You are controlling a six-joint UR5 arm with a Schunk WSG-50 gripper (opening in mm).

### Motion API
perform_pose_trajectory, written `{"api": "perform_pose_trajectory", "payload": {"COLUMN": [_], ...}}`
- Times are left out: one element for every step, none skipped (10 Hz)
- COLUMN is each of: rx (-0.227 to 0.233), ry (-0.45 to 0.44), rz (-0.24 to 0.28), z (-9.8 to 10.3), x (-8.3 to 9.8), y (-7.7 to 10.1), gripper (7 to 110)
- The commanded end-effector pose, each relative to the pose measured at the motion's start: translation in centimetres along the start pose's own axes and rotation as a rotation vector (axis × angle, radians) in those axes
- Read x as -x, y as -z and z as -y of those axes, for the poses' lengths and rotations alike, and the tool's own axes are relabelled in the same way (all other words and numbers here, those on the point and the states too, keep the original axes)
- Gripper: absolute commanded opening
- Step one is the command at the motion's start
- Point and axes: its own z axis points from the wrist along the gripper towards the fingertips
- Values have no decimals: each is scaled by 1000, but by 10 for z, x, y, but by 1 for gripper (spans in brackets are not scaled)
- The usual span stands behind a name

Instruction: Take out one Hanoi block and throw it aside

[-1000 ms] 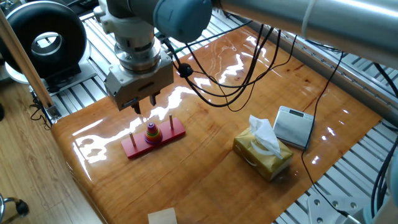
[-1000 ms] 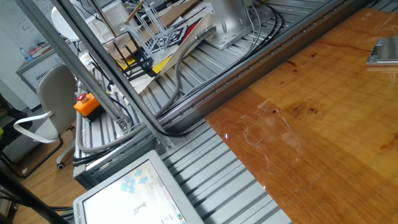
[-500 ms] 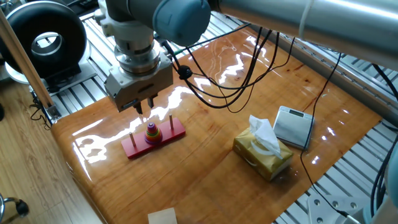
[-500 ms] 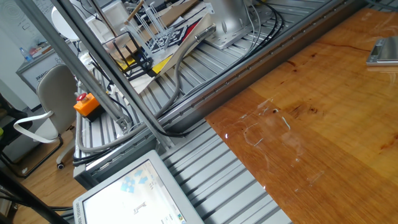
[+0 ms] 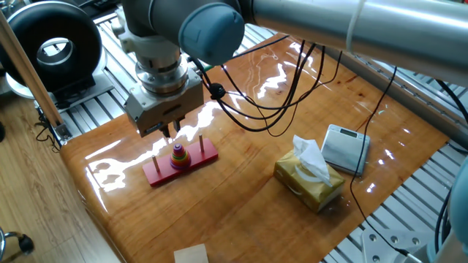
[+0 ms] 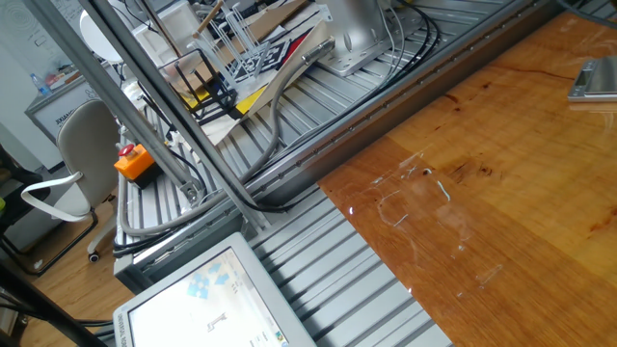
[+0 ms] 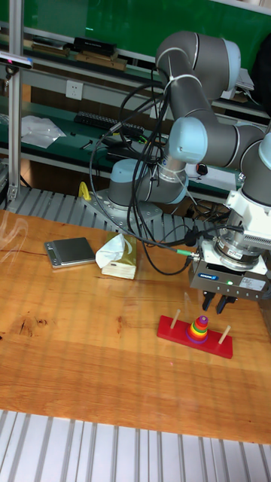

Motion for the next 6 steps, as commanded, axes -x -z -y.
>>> {"api": "perform_pose_trajectory", "payload": {"rx": [11, 11, 12, 12, 12, 12], "ry": [6, 6, 5, 9, 9, 9], "rz": [7, 5, 3, 3, 3, 3], "z": [-3, -3, -4, -3, -3, -3], "x": [1, 0, 0, 0, 0, 0], "y": [-2, -2, -2, -4, -6, -8], "gripper": [44, 44, 44, 44, 44, 44]}}
